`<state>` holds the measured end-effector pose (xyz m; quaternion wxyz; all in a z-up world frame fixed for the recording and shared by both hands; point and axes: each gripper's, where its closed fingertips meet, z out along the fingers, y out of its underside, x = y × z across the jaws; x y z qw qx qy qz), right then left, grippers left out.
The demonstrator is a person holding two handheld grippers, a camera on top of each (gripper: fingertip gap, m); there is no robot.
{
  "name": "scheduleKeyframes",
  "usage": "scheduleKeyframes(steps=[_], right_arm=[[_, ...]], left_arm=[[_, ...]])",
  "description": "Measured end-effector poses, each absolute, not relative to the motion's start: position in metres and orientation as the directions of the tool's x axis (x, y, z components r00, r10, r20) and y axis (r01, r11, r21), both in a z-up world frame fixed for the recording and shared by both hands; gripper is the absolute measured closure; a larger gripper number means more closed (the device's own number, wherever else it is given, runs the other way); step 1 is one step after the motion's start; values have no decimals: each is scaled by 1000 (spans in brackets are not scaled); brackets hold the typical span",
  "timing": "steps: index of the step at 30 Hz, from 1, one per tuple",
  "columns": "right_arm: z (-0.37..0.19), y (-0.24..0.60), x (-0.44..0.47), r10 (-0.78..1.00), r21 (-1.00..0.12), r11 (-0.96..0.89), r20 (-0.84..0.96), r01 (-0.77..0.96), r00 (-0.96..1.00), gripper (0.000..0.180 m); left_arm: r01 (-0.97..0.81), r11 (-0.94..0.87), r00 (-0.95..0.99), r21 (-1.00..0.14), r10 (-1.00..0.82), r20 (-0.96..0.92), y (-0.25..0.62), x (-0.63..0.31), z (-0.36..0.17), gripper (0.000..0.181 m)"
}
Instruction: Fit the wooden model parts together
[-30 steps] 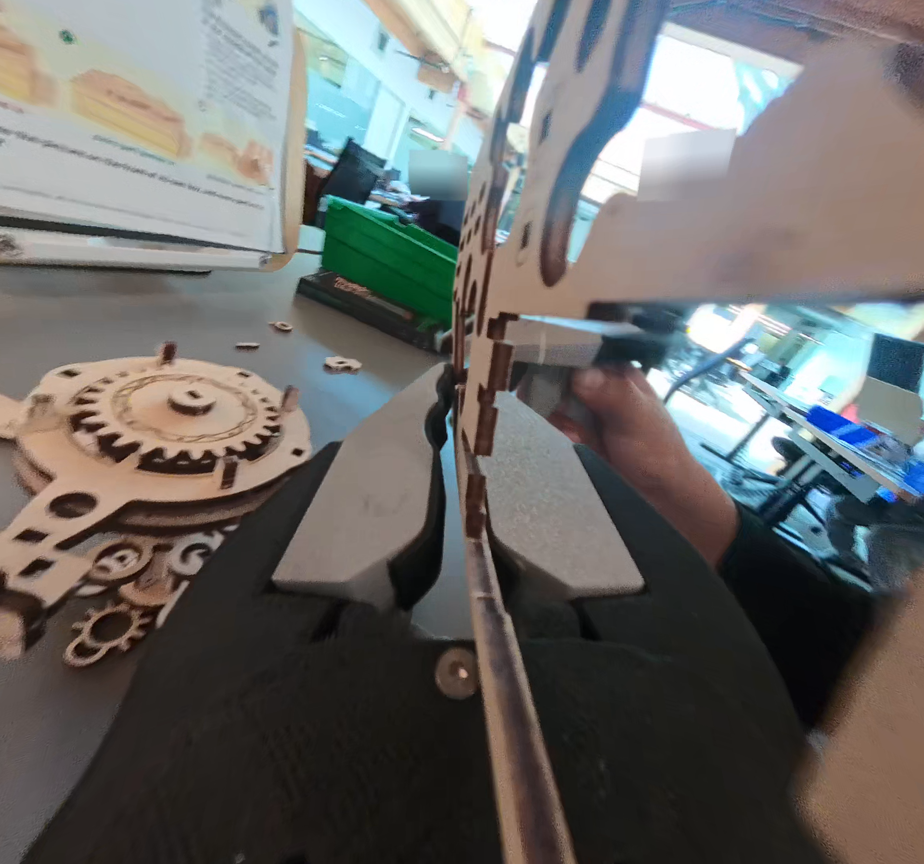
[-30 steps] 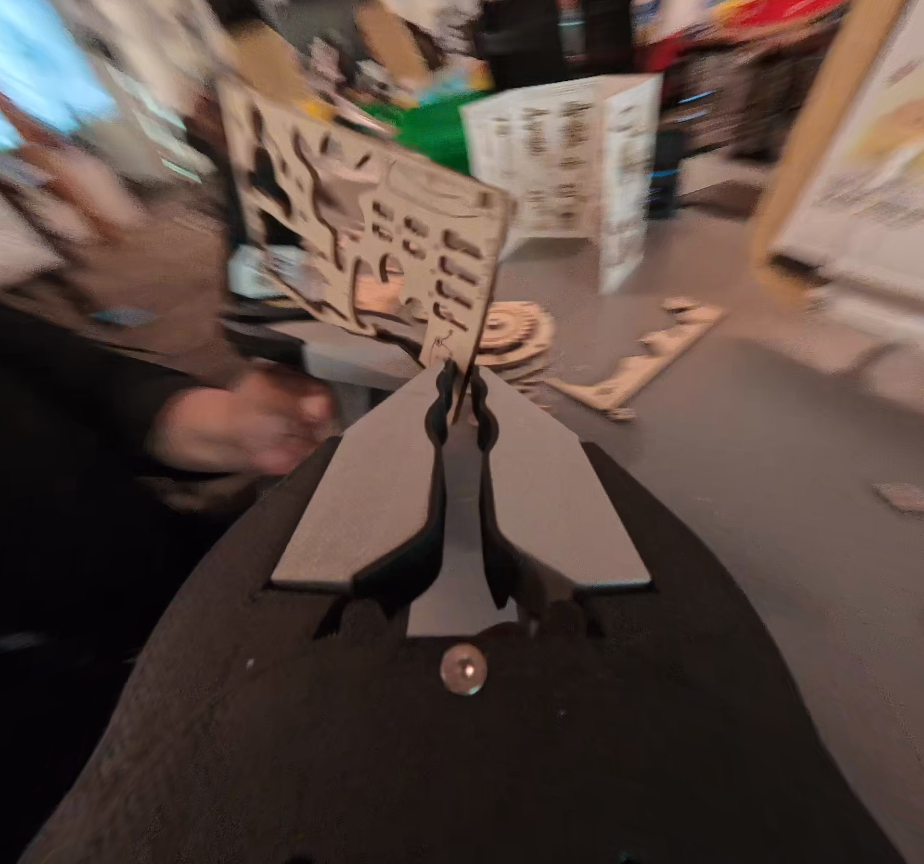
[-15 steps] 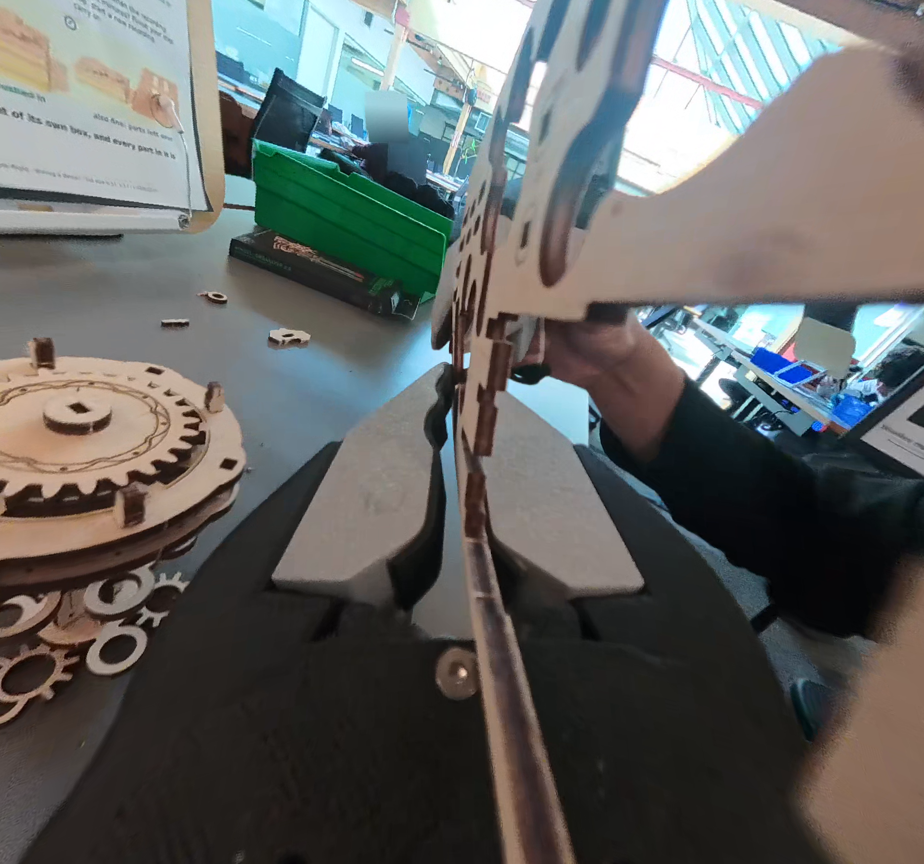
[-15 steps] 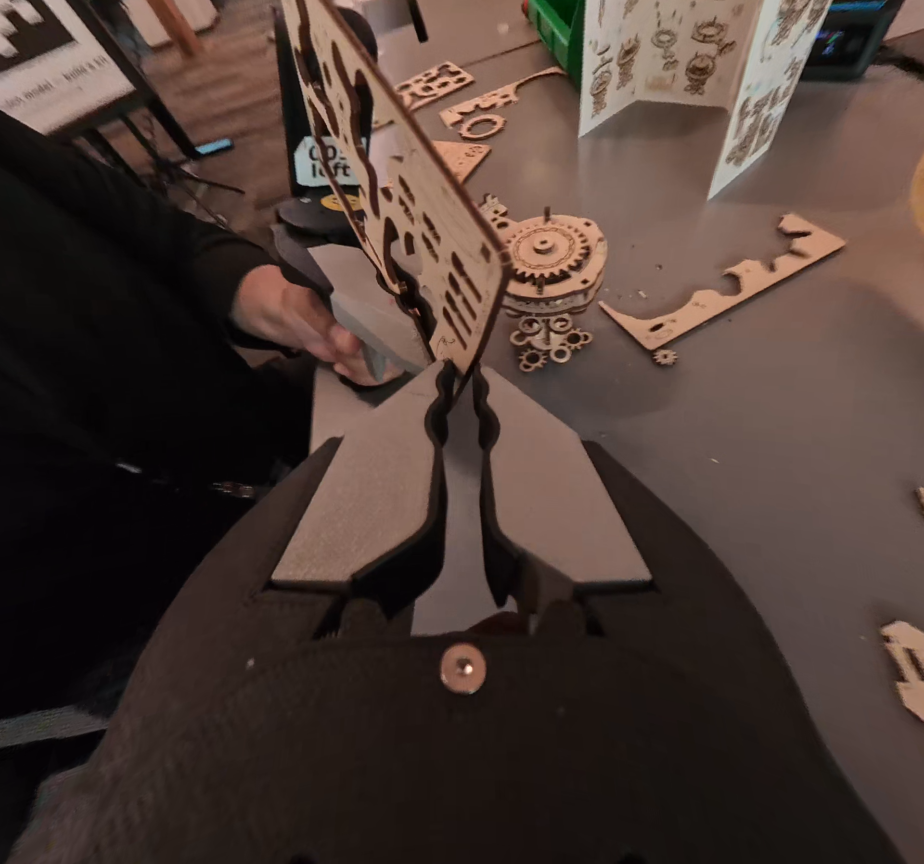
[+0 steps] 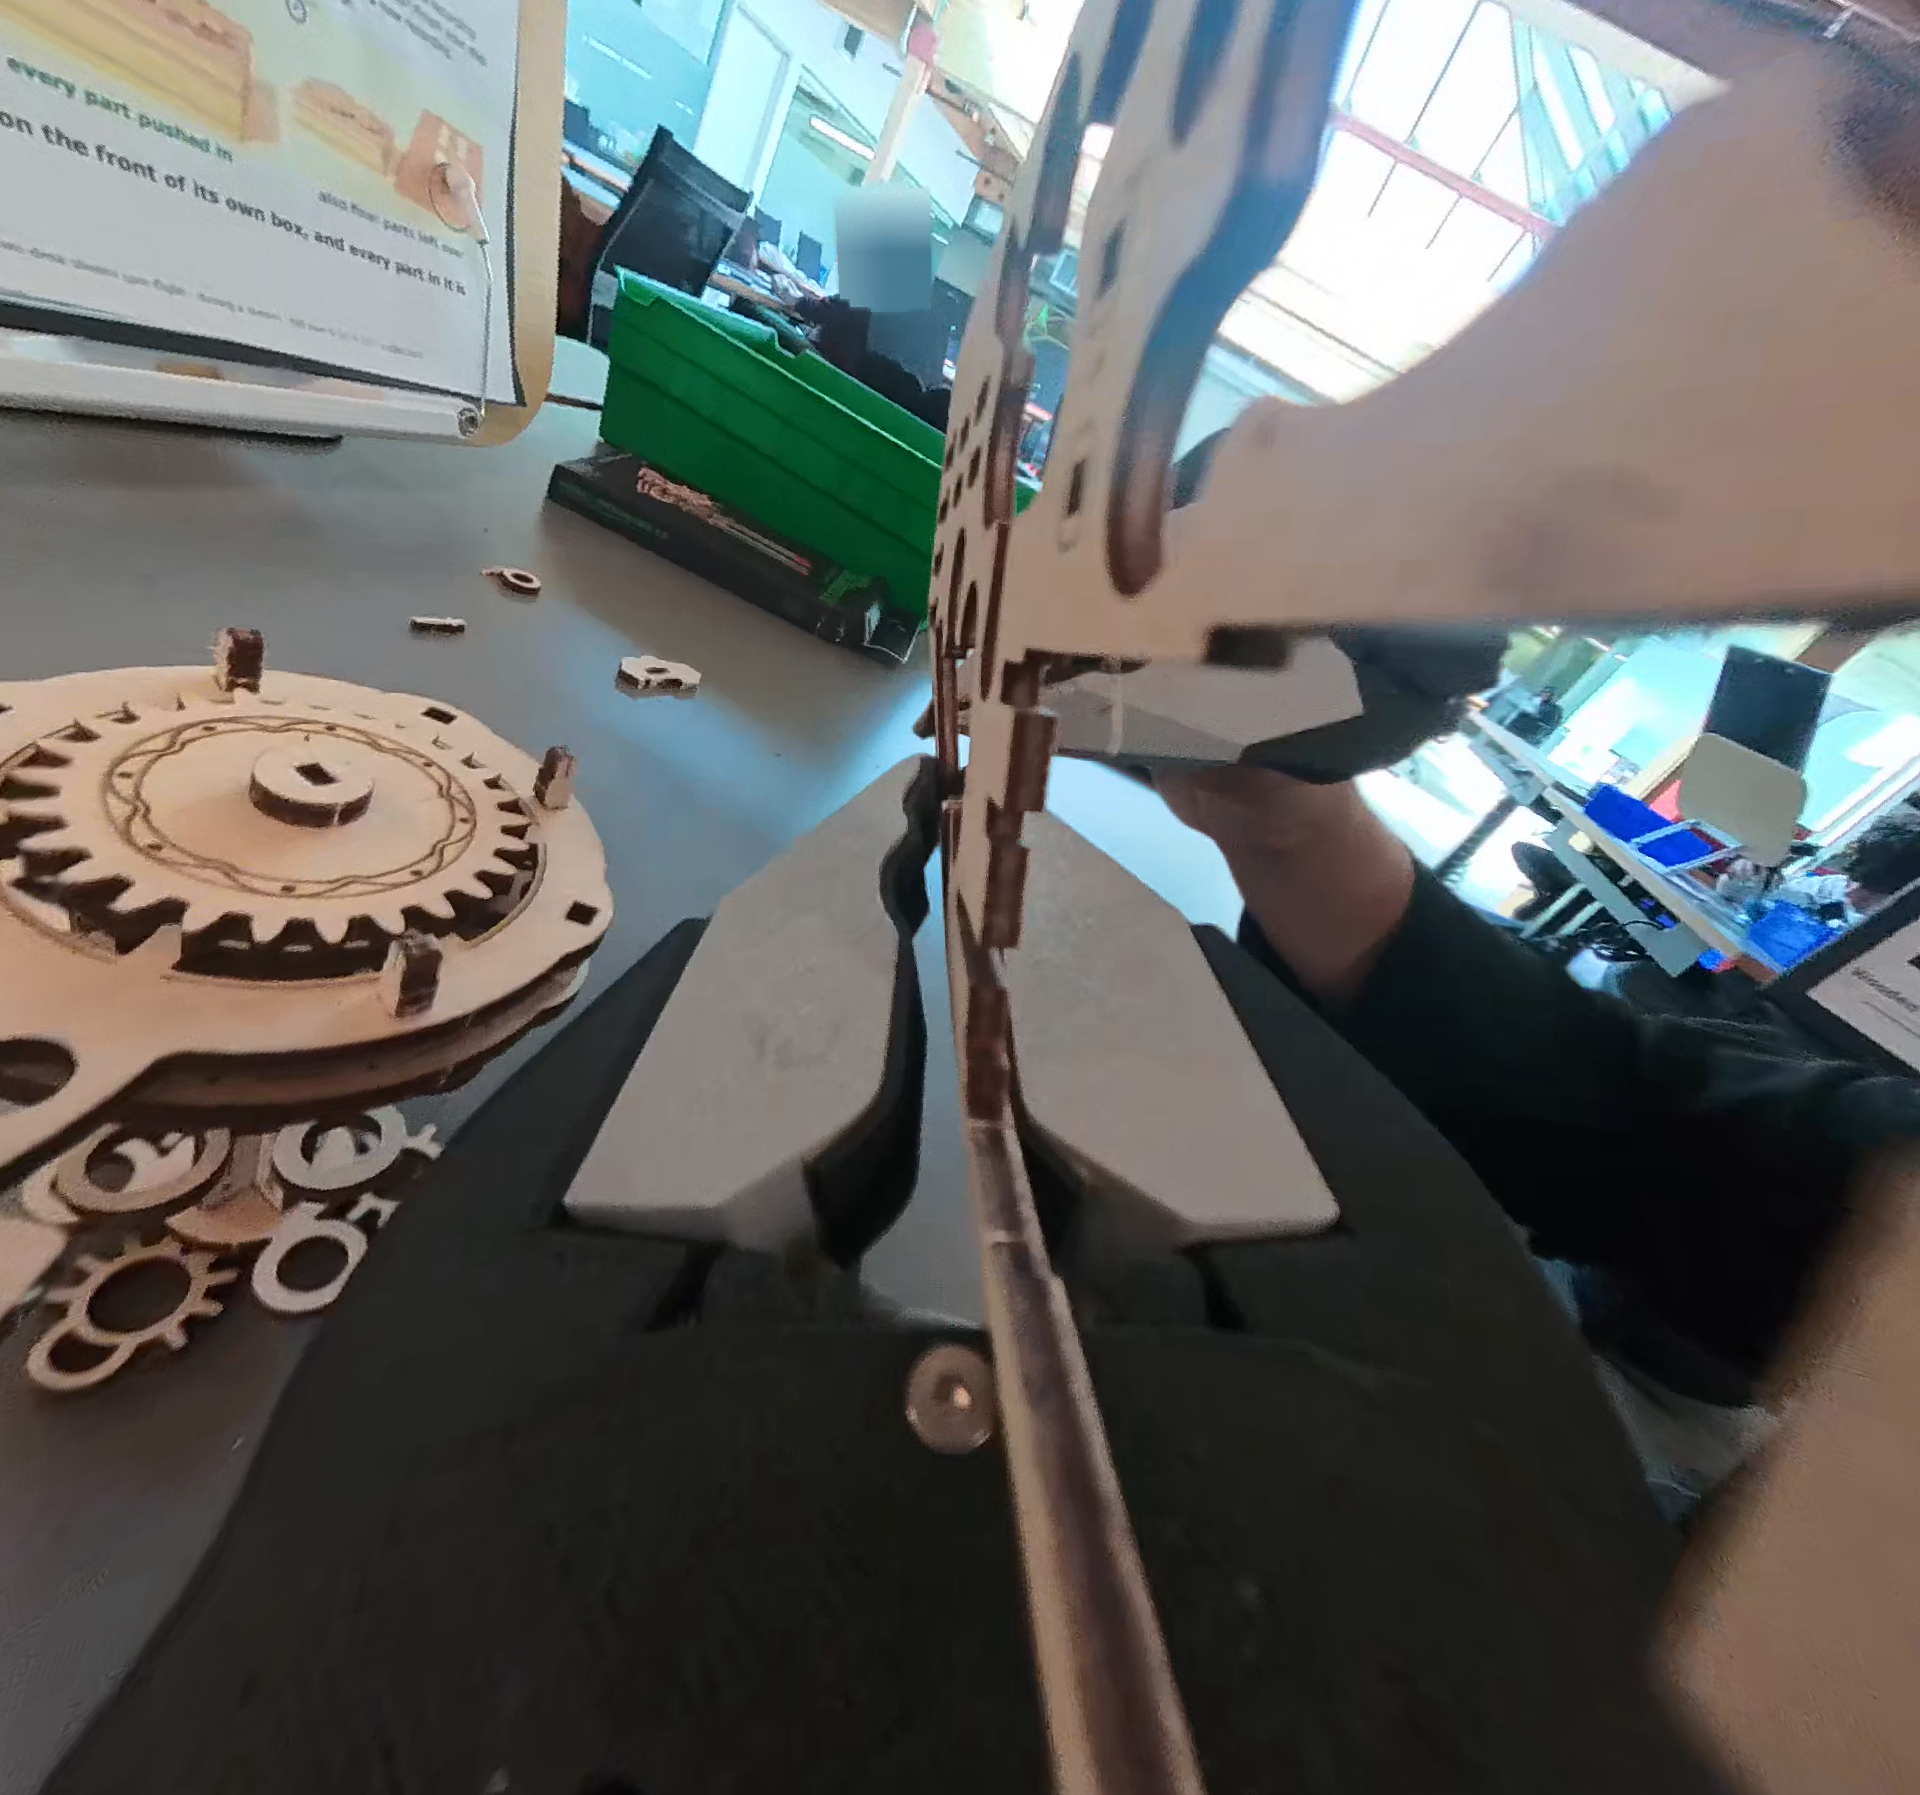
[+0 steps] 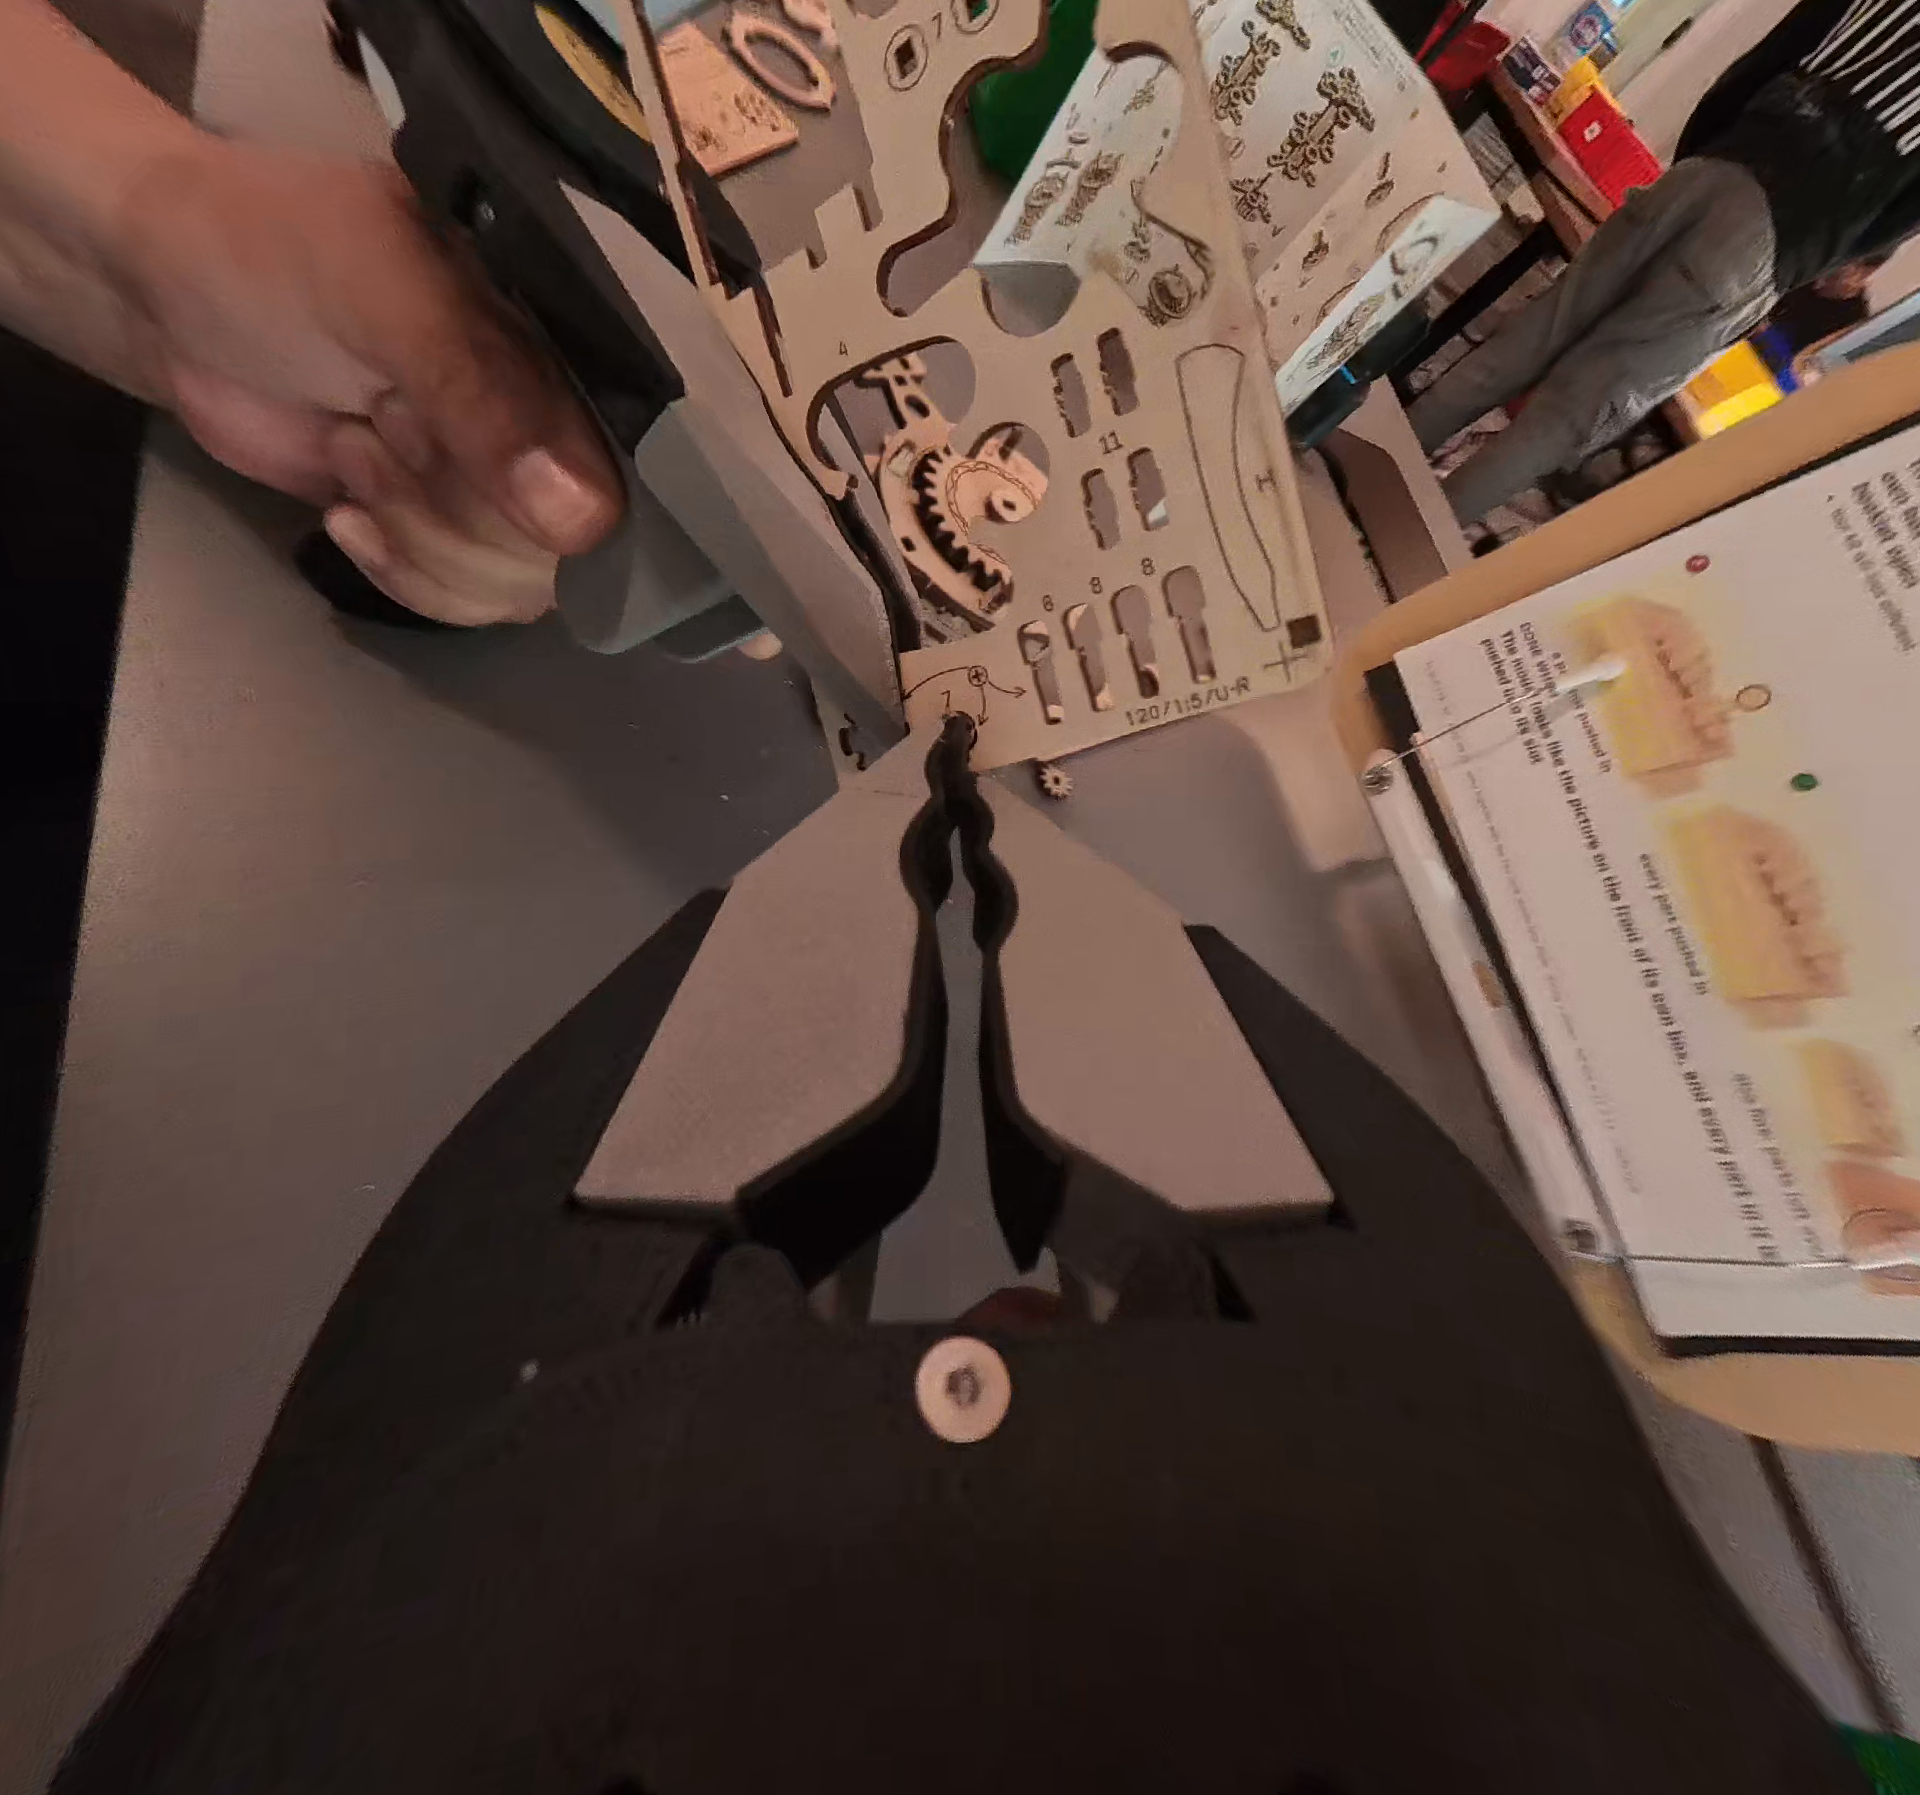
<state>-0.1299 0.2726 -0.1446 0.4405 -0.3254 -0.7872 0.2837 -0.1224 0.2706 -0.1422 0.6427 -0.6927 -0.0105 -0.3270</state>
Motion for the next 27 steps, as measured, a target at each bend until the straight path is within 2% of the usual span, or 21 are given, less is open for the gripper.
scheduleKeyframes(steps=[2, 4, 5, 6, 9, 11, 15, 16, 18, 23, 27], right_arm=[[-141, 270, -126, 809, -806, 537, 408, 249, -423, 180], [-137, 266, -117, 858, -900, 305, 118, 312, -500, 178], [-135, 269, -114, 857, -916, 195, -16, 351, -516, 170], [-132, 278, -115, 871, -927, 121, -71, 354, -486, 141], [-124, 288, -115, 886, -954, 172, 41, 245, -463, 147], [-127, 281, -116, 872, -946, 214, 72, 244, -484, 141], [-138, 266, -120, 848, -927, 234, 46, 295, -528, 158], [-136, 266, -120, 849, -931, 216, 30, 294, -528, 169], [-132, 267, -118, 852, -937, 193, 12, 292, -524, 171], [-136, 268, -116, 868, -910, 166, -48, 380, -494, 172], [-144, 273, -113, 875, -823, 235, -53, 517, -481, 171]], left_arm=[[444, -180, 759, -878, -445, 475, 269, -119, -140, 181], [441, -188, 727, -878, -499, 472, 267, -111, -137, 181], [454, -205, 695, -867, -528, 488, 266, -108, -137, 181], [468, -224, 677, -855, -531, 510, 267, -108, -138, 181], [499, -242, 648, -832, -534, 543, 267, -111, -138, 180], [480, -243, 657, -843, -537, 529, 267, -108, -139, 180], [485, -251, 655, -838, -530, 538, 267, -109, -140, 181], [492, -248, 649, -835, -535, 541, 267, -109, -139, 180], [487, -242, 652, -839, -539, 534, 266, -108, -138, 180], [475, -254, 656, -843, -536, 531, 266, -106, -140, 181], [427, -257, 708, -867, -502, 497, 269, -104, -145, 181]])
